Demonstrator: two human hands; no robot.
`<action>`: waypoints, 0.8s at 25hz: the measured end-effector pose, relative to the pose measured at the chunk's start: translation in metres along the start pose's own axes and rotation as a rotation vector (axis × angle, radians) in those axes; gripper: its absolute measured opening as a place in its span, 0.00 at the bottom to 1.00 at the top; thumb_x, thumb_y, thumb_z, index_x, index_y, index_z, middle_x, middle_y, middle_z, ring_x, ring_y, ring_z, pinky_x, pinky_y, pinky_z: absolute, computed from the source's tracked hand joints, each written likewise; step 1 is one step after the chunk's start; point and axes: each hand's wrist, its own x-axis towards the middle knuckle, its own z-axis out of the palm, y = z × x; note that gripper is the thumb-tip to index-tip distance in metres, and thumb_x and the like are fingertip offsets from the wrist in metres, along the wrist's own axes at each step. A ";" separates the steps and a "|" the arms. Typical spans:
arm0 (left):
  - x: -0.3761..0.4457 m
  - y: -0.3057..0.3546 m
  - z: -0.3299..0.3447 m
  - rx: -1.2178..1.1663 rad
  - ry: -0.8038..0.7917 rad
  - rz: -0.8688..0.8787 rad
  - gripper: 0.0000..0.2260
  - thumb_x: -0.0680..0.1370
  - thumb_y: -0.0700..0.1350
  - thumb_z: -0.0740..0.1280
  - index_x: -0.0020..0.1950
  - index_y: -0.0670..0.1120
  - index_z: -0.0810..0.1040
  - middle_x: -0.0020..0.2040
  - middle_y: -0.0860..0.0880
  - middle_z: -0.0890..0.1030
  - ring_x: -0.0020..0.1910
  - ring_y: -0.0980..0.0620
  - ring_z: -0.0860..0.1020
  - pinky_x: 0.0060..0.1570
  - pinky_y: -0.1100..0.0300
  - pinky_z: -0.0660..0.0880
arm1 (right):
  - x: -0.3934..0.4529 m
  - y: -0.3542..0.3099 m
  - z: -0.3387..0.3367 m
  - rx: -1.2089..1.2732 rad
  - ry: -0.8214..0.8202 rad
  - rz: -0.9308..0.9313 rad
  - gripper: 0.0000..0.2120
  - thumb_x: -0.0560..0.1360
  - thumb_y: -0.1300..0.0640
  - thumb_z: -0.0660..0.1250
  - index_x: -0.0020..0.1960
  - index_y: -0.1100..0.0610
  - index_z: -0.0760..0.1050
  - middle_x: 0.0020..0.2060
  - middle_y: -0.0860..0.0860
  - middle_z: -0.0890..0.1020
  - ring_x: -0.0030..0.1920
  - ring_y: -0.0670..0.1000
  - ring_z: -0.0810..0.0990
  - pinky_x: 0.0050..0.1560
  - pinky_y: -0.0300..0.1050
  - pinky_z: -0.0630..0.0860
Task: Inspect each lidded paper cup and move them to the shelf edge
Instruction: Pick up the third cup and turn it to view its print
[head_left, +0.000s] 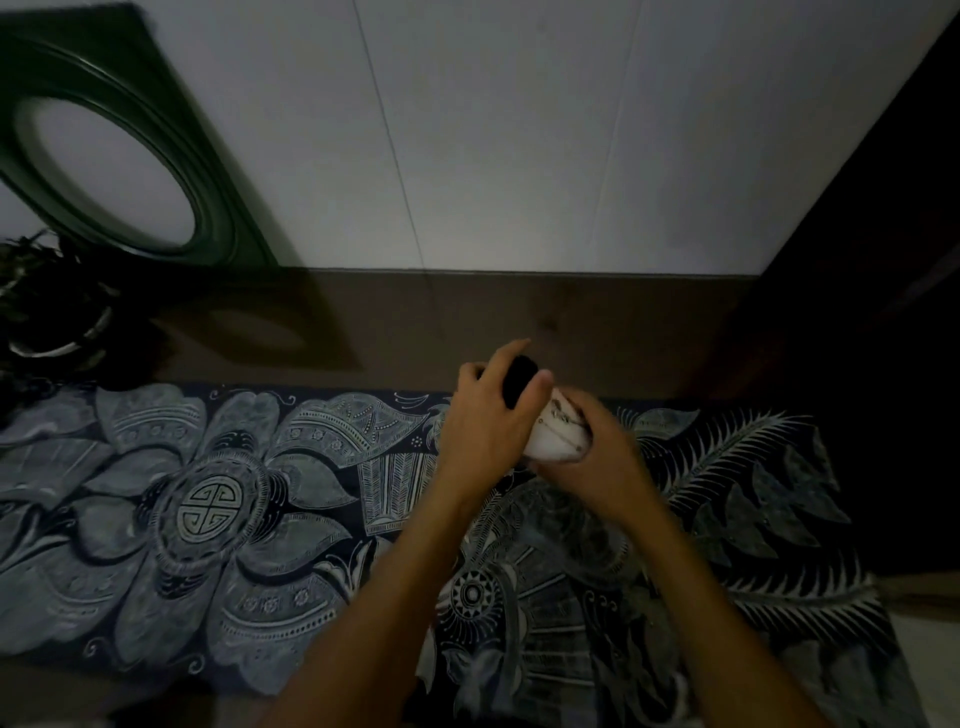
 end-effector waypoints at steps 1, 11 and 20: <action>-0.015 0.008 -0.008 -0.106 -0.002 -0.010 0.26 0.74 0.70 0.56 0.69 0.62 0.71 0.61 0.45 0.73 0.55 0.46 0.78 0.55 0.43 0.81 | -0.016 -0.011 -0.009 -0.076 0.016 -0.036 0.40 0.61 0.42 0.80 0.69 0.33 0.66 0.60 0.37 0.77 0.58 0.41 0.80 0.51 0.40 0.81; -0.172 0.096 -0.066 -0.687 0.108 0.072 0.19 0.79 0.54 0.54 0.55 0.53 0.84 0.53 0.52 0.87 0.51 0.50 0.84 0.48 0.55 0.80 | -0.184 -0.161 -0.062 -0.763 0.186 -0.556 0.40 0.67 0.34 0.67 0.74 0.52 0.65 0.58 0.54 0.81 0.44 0.53 0.84 0.37 0.45 0.82; -0.248 0.116 -0.092 -0.726 0.091 0.185 0.16 0.76 0.53 0.58 0.49 0.56 0.87 0.55 0.50 0.87 0.55 0.48 0.84 0.55 0.52 0.78 | -0.272 -0.210 -0.052 -0.588 0.157 -0.373 0.42 0.63 0.31 0.68 0.74 0.34 0.60 0.61 0.39 0.78 0.54 0.46 0.81 0.52 0.52 0.81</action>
